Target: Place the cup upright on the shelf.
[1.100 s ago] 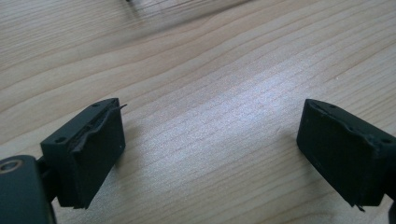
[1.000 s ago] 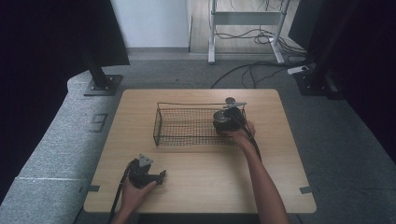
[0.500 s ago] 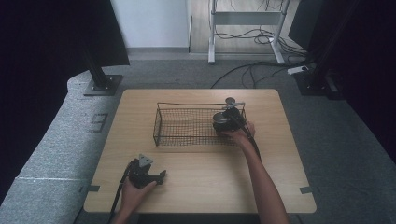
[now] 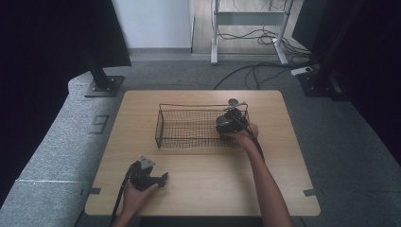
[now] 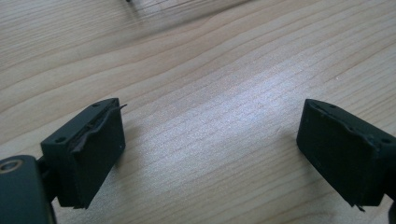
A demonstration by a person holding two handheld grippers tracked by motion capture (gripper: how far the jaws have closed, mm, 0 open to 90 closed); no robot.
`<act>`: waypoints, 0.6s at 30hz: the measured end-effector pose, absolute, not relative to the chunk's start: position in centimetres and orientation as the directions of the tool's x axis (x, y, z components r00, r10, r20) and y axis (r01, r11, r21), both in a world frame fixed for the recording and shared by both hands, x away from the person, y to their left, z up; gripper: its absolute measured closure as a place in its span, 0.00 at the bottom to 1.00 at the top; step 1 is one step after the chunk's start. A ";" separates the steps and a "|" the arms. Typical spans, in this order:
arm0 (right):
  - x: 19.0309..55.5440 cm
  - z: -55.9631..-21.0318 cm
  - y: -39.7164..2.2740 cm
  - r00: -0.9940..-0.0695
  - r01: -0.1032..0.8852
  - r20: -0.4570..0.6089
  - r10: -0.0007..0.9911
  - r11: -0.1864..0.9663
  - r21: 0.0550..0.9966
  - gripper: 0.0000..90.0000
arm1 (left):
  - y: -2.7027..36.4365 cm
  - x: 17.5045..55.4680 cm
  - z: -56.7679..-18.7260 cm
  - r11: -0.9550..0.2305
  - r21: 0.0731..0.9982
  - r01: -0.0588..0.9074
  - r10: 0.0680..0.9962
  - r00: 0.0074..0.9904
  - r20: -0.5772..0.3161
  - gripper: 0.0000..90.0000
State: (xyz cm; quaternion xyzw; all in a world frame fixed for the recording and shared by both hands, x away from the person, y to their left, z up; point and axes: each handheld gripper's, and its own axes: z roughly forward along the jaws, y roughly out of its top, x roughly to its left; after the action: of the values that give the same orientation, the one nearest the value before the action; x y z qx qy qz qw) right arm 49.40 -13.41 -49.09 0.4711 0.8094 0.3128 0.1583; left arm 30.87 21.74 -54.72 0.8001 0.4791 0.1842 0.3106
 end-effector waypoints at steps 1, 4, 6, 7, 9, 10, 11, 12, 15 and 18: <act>49.4 -49.1 -13.5 -0.507 0.666 0.042 0.861 0.361 0.653 0.19 | 21.7 30.9 -54.7 -0.348 0.673 0.652 0.881 0.473 -0.003 0.08; 49.5 -49.1 -13.7 -0.503 0.675 0.051 0.863 0.355 0.646 0.19 | 21.7 30.9 -54.7 -0.348 0.673 0.652 0.881 0.473 -0.003 0.08; 49.5 -49.0 -13.8 -0.503 0.682 0.056 0.863 0.356 0.640 0.20 | 21.7 30.9 -54.7 -0.348 0.674 0.652 0.881 0.474 -0.003 0.09; 49.4 -49.0 -13.9 -0.496 0.687 0.060 0.866 0.350 0.637 0.20 | 21.7 30.9 -54.7 -0.348 0.674 0.652 0.881 0.474 -0.003 0.09; 49.4 -49.0 -14.0 -0.495 0.693 0.065 0.866 0.349 0.631 0.19 | 21.7 30.9 -54.7 -0.349 0.674 0.652 0.880 0.474 -0.003 0.09; 49.4 -48.9 -14.0 -0.495 0.695 0.064 0.867 0.350 0.628 0.19 | 21.7 30.9 -54.7 -0.349 0.674 0.652 0.881 0.474 -0.003 0.09; 49.4 -48.9 -14.0 -0.497 0.695 0.061 0.866 0.355 0.625 0.19 | 21.7 30.9 -54.7 -0.349 0.674 0.652 0.881 0.474 -0.003 0.09; 49.3 -48.9 -14.0 -0.500 0.694 0.056 0.864 0.361 0.622 0.19 | 21.7 30.9 -54.7 -0.349 0.674 0.652 0.880 0.474 -0.003 0.09; 49.3 -48.9 -13.8 -0.503 0.695 0.046 0.863 0.372 0.615 0.19 | 21.7 30.9 -54.7 -0.349 0.674 0.652 0.880 0.474 -0.003 0.09; 49.2 -48.9 -13.7 -0.501 0.704 0.045 0.864 0.377 0.602 0.18 | 21.7 30.9 -54.7 -0.348 0.674 0.652 0.880 0.474 -0.003 0.09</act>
State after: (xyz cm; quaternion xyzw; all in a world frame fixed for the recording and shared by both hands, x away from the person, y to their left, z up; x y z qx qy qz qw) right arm 49.23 -13.75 -48.86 0.4794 0.8178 0.2860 0.1403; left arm 30.87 21.73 -54.72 0.8003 0.4786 0.1840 0.3109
